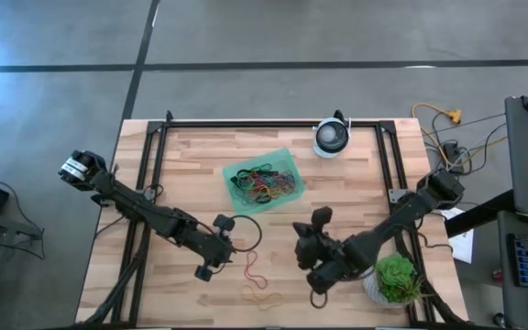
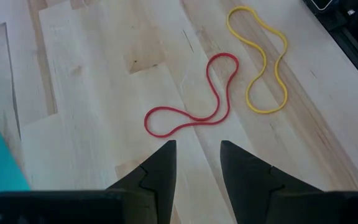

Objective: Pick and place rubber bands into bin
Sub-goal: Put the yellow rubber band into the green bin

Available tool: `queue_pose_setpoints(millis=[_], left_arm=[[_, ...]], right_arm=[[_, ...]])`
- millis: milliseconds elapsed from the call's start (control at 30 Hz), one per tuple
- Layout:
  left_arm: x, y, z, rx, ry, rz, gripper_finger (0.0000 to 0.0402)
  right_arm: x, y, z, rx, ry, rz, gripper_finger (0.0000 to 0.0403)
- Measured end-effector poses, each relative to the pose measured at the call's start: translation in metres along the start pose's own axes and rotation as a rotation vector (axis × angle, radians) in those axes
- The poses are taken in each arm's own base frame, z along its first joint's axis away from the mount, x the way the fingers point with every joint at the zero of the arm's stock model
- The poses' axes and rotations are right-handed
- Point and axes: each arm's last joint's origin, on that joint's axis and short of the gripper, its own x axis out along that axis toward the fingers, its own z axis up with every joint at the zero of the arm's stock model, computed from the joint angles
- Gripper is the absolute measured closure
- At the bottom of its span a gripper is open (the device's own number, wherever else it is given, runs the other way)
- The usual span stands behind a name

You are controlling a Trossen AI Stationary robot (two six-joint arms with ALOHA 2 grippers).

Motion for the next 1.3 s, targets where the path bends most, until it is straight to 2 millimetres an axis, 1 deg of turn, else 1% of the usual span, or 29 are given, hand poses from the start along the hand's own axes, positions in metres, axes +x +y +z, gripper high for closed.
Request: queue_pose_setpoints(millis=[167,433,633,800,900,1033,1167,1300], left_arm=[[0.0,0.0,0.0,-0.001,0.0,0.001,0.0292],[0.0,0.0,0.0,0.0,0.0,0.001,0.0292],[0.0,0.0,0.0,0.0,0.0,0.001,0.0292],[0.001,0.0,-0.002,0.001,0.006,0.001,0.0292],[0.002,0.0,-0.004,0.001,0.014,0.002,0.0292],[0.002,0.0,-0.005,0.002,0.017,0.002,0.0292],[0.002,0.0,-0.005,0.002,0.017,0.002,0.0292],[0.002,0.0,-0.005,0.002,0.017,0.002,0.0292]], right_arm=[[0.023,-0.017,0.007,0.004,0.036,-0.071,0.0394],[0.078,-0.058,0.006,0.08,0.166,-0.163,0.0394],[0.118,-0.087,0.006,0.17,0.218,-0.084,0.0394],[0.142,-0.107,0.005,0.243,0.222,-0.041,0.0394],[0.155,-0.115,0.0,0.269,0.242,-0.026,0.0394],[0.166,-0.122,-0.006,0.321,0.271,0.029,0.0394],[0.175,-0.124,-0.01,0.377,0.296,0.091,0.0394],[0.181,-0.122,-0.014,0.374,0.311,0.167,0.0387]])
